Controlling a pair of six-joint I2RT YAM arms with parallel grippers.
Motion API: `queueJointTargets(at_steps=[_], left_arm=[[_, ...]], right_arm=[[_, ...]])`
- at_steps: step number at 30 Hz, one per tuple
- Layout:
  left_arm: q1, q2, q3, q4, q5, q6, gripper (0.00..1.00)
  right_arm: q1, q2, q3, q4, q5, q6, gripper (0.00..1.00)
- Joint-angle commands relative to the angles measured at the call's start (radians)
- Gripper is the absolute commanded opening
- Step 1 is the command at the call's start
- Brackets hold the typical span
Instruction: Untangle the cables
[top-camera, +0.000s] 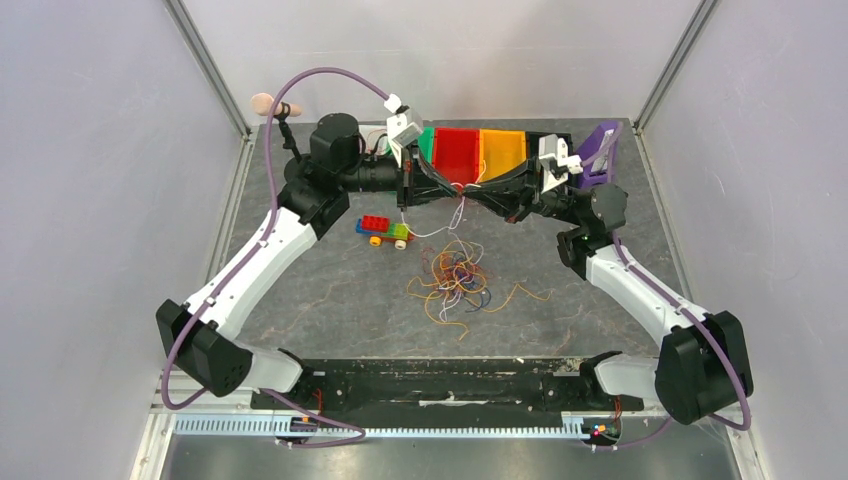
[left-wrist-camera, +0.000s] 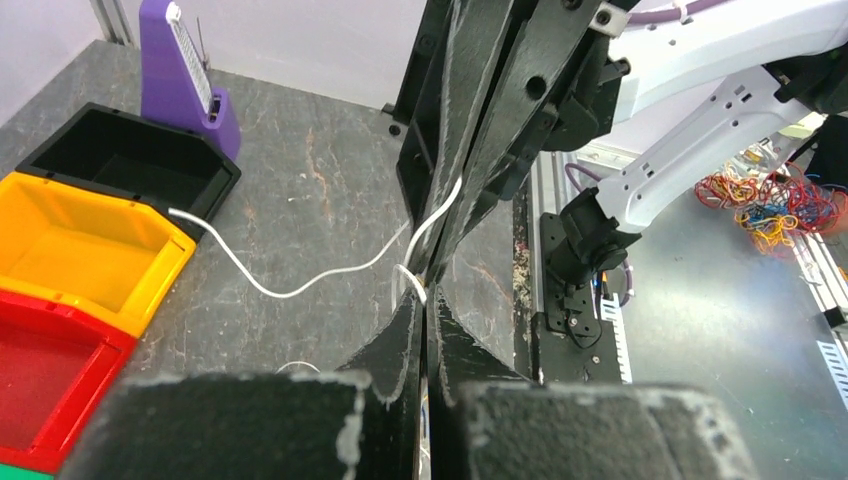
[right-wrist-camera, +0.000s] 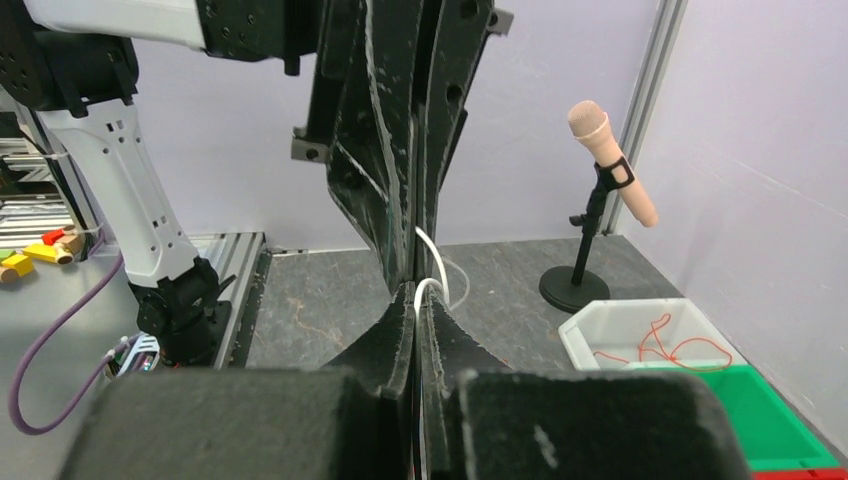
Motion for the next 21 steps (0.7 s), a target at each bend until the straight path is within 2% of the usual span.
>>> queueJointTargets(at_steps=[1,4,9,13,21], left_arm=[[-0.011,-0.004,-0.014,0.0,-0.002,0.042,0.02],[-0.015,-0.005,-0.045,0.062,-0.023,-0.001,0.05],[-0.033,-0.003,-0.064,0.145,0.009,-0.08,0.13],[-0.049,-0.002,-0.089,0.234,0.038,-0.183,0.27],[-0.071,0.028,-0.105,0.29,0.043,-0.256,0.29]], right_arm=[[0.003,-0.028,0.0,0.131,0.011,0.088,0.0],[0.005,-0.023,0.001,0.172,0.023,0.142,0.0],[0.016,-0.023,-0.007,0.142,0.032,0.116,0.0],[0.018,-0.016,-0.002,0.14,0.039,0.116,0.0],[0.02,-0.014,-0.002,0.125,0.047,0.104,0.0]])
